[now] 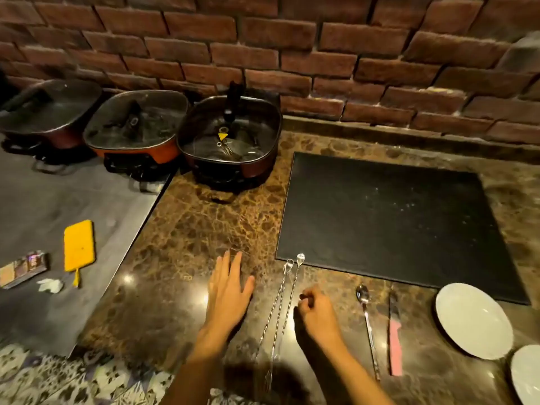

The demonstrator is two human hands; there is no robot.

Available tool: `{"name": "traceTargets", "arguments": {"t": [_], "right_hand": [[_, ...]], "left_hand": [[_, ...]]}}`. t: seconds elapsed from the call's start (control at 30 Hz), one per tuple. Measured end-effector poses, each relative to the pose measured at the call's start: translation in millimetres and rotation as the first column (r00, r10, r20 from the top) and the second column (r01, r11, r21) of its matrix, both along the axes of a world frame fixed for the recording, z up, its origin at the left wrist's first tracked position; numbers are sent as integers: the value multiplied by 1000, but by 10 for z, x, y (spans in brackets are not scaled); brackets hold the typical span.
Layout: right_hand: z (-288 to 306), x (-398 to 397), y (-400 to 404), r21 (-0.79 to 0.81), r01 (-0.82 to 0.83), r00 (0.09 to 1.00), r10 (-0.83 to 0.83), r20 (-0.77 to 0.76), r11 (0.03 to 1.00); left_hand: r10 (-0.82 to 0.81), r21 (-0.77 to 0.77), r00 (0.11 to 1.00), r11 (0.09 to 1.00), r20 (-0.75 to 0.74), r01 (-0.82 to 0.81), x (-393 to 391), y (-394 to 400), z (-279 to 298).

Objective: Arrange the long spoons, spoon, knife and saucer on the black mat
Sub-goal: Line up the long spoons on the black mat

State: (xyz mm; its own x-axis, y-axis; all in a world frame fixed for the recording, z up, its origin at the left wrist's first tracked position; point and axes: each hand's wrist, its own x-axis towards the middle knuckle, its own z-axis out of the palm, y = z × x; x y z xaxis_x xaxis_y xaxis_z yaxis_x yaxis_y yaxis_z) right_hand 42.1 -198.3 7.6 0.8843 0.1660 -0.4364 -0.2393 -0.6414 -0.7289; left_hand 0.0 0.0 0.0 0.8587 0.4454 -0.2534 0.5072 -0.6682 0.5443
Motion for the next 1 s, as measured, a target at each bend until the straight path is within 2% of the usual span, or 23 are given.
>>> {"name": "traceTargets", "arguments": {"t": [0.1, 0.2, 0.33, 0.5, 0.73, 0.87, 1.0], "right_hand": [[-120, -37, 165, -123, 29, 999, -31, -9, 992], [-186, -102, 341, -289, 61, 998, -48, 52, 955], [-195, -103, 447, -369, 51, 995, -18, 93, 928], [-139, -51, 475, -379, 114, 993, -92, 78, 918], [63, 457, 386, -249, 253, 967, -237, 95, 935], [100, 1193, 469, -261, 222, 973, -194, 126, 940], [99, 1717, 610, -342, 160, 983, -120, 137, 926]], "left_hand": [[-109, 183, 993, 976, -36, 114, 184, 177, -192], [-207, 289, 977, 933, -53, 213, 431, 342, -402], [-303, 387, 950, 869, -77, 309, 781, 426, -529], [-330, 441, 940, 833, -89, 335, 925, 437, -614], [-337, 457, 941, 837, -3, 301, 930, 453, -702], [-367, 546, 928, 793, 72, 271, 894, 464, -789], [-347, 510, 937, 814, 46, 277, 930, 461, -767]]}}
